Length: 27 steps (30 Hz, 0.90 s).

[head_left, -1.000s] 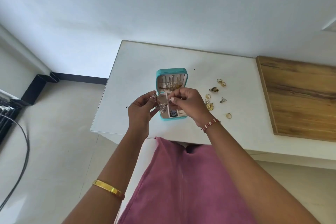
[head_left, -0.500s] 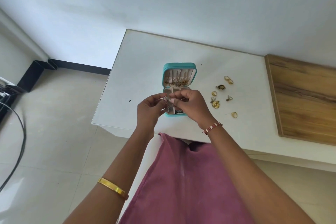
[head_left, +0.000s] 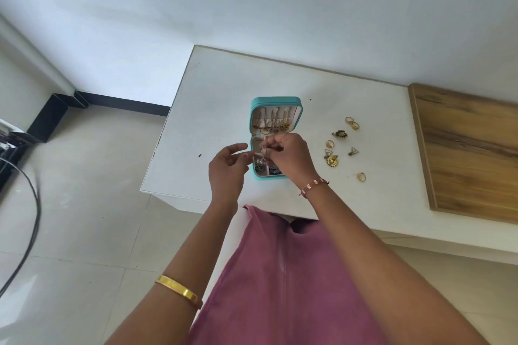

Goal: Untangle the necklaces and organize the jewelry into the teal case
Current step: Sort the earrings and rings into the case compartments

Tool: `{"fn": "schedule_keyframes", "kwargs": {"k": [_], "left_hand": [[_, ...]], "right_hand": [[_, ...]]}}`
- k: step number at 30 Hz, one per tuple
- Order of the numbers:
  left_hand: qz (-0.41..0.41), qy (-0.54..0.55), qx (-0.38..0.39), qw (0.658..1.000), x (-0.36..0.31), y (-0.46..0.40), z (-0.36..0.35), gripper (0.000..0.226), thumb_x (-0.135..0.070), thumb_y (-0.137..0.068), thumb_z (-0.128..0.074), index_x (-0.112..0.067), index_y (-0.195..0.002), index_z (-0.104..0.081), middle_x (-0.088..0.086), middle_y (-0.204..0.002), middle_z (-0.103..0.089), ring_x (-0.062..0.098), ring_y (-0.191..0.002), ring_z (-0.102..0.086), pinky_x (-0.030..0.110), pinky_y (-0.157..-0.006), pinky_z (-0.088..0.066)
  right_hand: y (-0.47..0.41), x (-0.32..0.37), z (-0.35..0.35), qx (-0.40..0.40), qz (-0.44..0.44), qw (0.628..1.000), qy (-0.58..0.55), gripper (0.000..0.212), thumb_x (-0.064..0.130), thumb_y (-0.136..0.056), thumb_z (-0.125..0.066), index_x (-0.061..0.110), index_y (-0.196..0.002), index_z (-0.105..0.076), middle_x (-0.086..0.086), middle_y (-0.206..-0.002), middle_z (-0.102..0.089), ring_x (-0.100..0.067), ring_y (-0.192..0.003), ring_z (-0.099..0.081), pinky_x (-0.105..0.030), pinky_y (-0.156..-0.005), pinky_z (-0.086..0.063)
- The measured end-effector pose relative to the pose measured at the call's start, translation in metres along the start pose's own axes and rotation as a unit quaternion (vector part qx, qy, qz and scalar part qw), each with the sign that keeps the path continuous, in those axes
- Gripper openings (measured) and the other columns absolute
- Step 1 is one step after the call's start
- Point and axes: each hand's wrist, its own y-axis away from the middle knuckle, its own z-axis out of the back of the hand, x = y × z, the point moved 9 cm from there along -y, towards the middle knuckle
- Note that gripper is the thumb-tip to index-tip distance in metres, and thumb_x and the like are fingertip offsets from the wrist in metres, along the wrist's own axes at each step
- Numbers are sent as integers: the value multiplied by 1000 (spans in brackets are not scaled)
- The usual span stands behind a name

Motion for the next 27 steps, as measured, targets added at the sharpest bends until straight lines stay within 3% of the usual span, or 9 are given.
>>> {"fn": "schedule_keyframes", "kwargs": {"k": [3,7,12,15,19,21,25,27], "left_hand": [[20,22,-36,999,12,7,8,24,-1,-87,-52,-21,-84,-63,1,-81,-70,15,-78,-65,29,-81,-52],[11,38,-71,997,14,12,12,27,3,-87,-47,-18,-82,-63,2,-79,-68,14,-74,-64,28,-81,-52],[-1,47,-47,998,12,20,-17,29,6,-86,-48,-17,-75,-62,2,-73,-66,15,-71,-62,29,-78,-52],[8,43,-7,999,16,29,-47,30,6,-87,-48,-18,-74,-61,0,-74,-66,13,-72,-63,24,-76,-52],[19,21,30,999,25,37,-81,33,5,-88,-46,-21,-74,-60,-2,-73,-64,15,-74,-61,30,-79,-50],[25,10,48,998,30,40,-96,32,5,-88,-45,-20,-75,-60,-1,-73,-64,13,-72,-60,28,-78,-50],[33,-10,66,997,38,41,-117,32,5,-88,-45,-20,-75,-61,-1,-72,-64,13,-71,-60,28,-77,-50],[41,-17,70,997,42,39,-122,32,5,-88,-45,-19,-75,-61,-1,-73,-65,12,-71,-60,28,-78,-50]], "right_hand": [[-3,-9,-7,13,-13,1000,9,13,0,-81,-65,-1,-93,-69,-15,-85,-69,-19,-64,-62,-32,-75,-57],[1,-19,-2,1,-20,1000,-10,12,0,-83,-62,2,-92,-70,-3,-72,-63,-3,-48,-58,-18,-62,-54],[13,-48,29,-65,-44,995,-66,13,-3,-83,-59,3,-88,-69,-5,-72,-65,-16,-59,-61,-32,-68,-57],[23,-75,62,-142,-69,985,-73,12,-3,-84,-58,0,-87,-69,-5,-72,-64,-16,-60,-60,-21,-59,-55],[32,-111,103,-237,-108,962,-83,13,-3,-83,-57,2,-85,-68,-11,-79,-65,-21,-64,-60,-8,-47,-47],[30,-123,113,-243,-120,960,-68,11,-3,-82,-58,1,-84,-68,-7,-76,-64,-22,-65,-60,-11,-50,-50],[18,-129,113,-219,-99,971,-1,12,-1,-79,-62,4,-86,-70,-5,-74,-65,-25,-71,-63,-36,-71,-55],[12,-127,107,-198,-80,976,45,14,1,-79,-62,5,-90,-70,-11,-84,-67,-26,-77,-63,-30,-74,-51]]}}
